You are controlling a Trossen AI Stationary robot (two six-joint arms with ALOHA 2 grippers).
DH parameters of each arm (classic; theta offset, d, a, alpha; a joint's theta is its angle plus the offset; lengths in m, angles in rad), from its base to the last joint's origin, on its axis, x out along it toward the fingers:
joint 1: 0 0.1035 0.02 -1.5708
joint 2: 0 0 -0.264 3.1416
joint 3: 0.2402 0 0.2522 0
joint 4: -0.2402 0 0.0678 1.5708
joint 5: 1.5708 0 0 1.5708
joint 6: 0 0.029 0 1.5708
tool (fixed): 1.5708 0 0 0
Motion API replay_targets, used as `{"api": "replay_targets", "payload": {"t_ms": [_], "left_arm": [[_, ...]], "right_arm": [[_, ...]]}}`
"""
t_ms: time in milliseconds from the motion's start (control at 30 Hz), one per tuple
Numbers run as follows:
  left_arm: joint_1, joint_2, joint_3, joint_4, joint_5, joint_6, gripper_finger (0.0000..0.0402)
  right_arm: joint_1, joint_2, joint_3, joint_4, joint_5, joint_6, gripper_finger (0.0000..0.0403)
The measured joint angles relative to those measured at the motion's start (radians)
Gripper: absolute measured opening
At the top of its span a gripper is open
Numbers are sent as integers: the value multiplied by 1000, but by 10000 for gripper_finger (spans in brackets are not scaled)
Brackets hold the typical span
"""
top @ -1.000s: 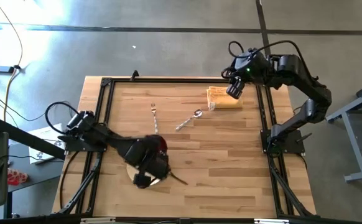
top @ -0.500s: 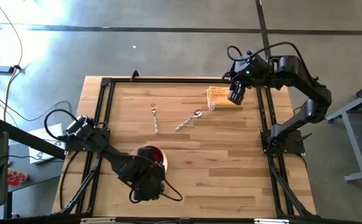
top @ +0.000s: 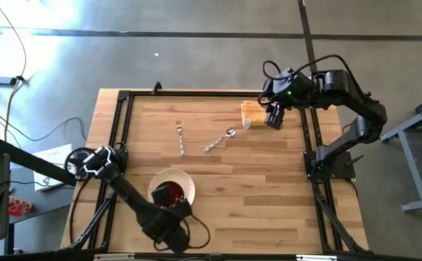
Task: Set table place
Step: Put the black bowl on top of the white plate
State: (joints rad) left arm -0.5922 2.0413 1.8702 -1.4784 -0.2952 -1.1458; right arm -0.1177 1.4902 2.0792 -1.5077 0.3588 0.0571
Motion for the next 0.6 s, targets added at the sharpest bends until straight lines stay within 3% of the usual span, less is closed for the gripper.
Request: {"api": "replay_targets", "payload": {"t_ms": [333, 467, 600], "left_arm": [[90, -1, -18, -48, -38, -7, 0], [114, -52, -152, 23, -19, 5, 0], [140, -166, -347, 253, -10, 40, 0]], "right_arm": [[7, 0, 0, 4, 0, -138, 197], [7, 0, 0, 13, 0, -190, 197], [7, 1, 0, 26, 0, -228, 197]]}}
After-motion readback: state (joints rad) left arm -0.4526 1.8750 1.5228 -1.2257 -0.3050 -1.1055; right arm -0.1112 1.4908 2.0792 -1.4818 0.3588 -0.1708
